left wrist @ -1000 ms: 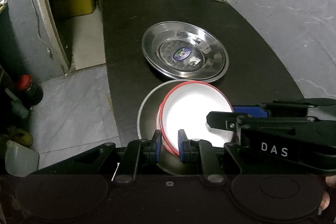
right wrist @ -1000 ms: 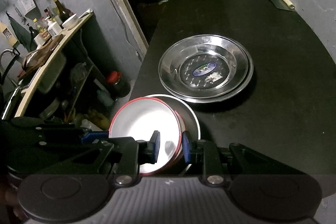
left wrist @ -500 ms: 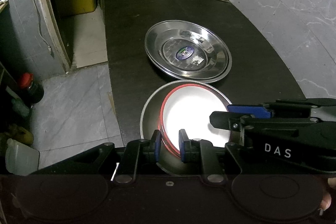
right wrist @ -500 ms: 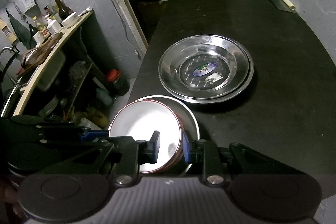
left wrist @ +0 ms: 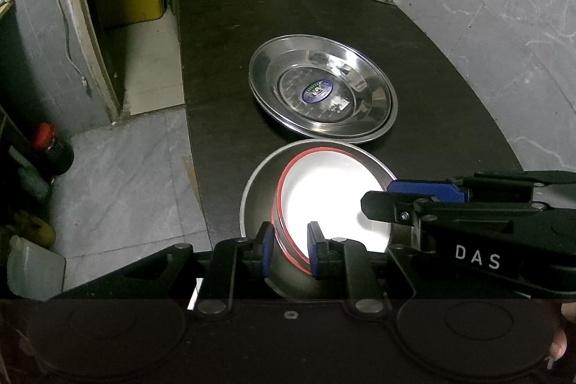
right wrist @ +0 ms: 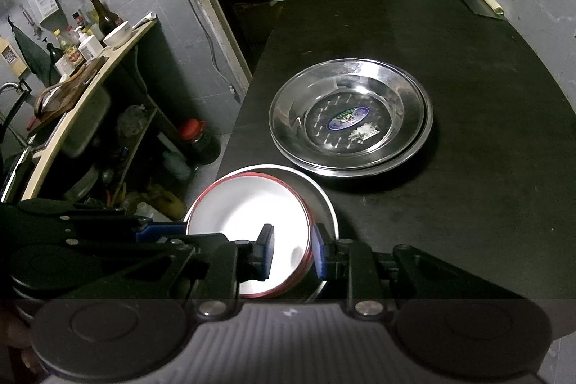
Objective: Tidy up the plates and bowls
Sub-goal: 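Lower the second white bowl into the nested bowls with both grippers, then open both grippers and move them to the steel bowl rim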
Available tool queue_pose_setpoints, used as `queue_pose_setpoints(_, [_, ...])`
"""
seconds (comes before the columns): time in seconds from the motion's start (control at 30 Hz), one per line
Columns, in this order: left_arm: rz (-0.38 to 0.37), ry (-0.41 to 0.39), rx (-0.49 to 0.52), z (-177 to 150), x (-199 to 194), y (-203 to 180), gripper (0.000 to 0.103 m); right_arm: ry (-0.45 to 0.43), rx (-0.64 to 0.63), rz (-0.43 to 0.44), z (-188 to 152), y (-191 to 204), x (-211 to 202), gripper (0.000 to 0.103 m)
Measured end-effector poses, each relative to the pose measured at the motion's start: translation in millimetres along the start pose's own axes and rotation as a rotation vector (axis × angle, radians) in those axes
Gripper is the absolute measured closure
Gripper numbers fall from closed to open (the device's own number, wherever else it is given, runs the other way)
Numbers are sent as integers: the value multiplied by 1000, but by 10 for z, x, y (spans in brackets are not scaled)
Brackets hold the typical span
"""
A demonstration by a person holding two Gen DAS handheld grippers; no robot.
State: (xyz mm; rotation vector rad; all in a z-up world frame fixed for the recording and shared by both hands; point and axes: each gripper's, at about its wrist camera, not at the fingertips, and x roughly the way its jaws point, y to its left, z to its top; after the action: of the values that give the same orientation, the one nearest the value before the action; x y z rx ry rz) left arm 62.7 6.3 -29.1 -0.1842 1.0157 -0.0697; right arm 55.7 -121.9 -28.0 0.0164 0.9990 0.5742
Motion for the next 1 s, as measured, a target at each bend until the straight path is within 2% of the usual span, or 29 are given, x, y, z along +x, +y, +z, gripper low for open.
queue_pose_setpoints(0.1, [3, -7, 2, -2, -8, 0, 82, -2, 2, -2, -4, -1, -5, 76])
queue_pose_setpoints(0.57, [26, -71, -9, 36, -171, 76, 65, -50, 51, -17, -19, -102, -132, 75])
queue_pose_setpoints(0.67, [35, -87, -10, 41, -215, 84, 57, -58, 60, -20, -14, -124, -145, 74])
queue_pose_setpoints(0.8, [82, -126, 7, 54, -307, 81, 40, -69, 67, -26, -13, -134, -161, 72])
queue_pose_setpoints(0.83, [95, -137, 12, 58, -335, 82, 33, -71, 69, -30, -12, -138, -165, 70])
queue_pose_setpoints(1.0, [161, -190, 18, 103, -425, 128, 14, -84, 82, -45, -4, -166, -189, 58])
